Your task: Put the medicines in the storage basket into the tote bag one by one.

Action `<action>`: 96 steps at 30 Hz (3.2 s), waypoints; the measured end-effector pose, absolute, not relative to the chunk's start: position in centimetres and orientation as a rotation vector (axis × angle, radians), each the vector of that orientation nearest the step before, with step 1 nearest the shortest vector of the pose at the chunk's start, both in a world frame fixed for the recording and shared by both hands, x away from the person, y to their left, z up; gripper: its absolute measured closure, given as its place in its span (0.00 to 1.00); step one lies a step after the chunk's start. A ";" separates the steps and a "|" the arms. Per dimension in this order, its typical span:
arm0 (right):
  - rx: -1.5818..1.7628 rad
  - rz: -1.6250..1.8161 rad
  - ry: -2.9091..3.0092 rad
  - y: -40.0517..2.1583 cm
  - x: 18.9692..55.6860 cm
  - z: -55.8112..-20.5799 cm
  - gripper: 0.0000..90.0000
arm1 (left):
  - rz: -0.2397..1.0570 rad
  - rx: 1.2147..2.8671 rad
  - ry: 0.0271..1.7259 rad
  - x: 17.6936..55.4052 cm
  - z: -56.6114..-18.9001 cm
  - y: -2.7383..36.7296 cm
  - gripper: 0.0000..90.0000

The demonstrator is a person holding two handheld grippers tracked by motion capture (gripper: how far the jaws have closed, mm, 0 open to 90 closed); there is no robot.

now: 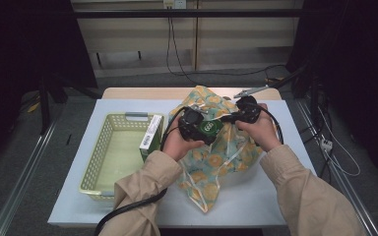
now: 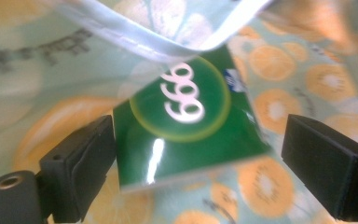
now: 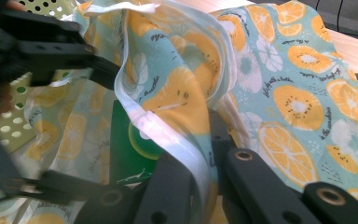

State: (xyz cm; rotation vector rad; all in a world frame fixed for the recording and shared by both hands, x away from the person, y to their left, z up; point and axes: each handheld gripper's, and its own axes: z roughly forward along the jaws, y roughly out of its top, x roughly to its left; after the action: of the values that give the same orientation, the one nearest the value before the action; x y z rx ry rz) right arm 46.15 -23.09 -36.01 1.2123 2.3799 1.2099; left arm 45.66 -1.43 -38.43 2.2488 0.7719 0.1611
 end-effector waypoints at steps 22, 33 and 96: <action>1.217 1.182 2.380 -23.0 45.5 -36.1 0.99 | 0.226 2.233 0.771 43.4 -33.7 6.9 0.12; 1.217 1.176 2.394 -22.6 45.5 -36.4 0.99 | 0.289 2.215 0.857 43.4 -33.7 11.4 0.12; 1.244 1.183 2.365 -23.3 45.7 -36.5 0.99 | 0.308 2.027 1.052 41.9 -30.1 18.8 0.70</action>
State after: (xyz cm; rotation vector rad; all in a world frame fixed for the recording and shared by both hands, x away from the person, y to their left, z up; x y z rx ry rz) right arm 45.71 -23.35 -36.48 1.2439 2.3646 1.1833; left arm 41.91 18.78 -30.10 2.0266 1.0520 0.3081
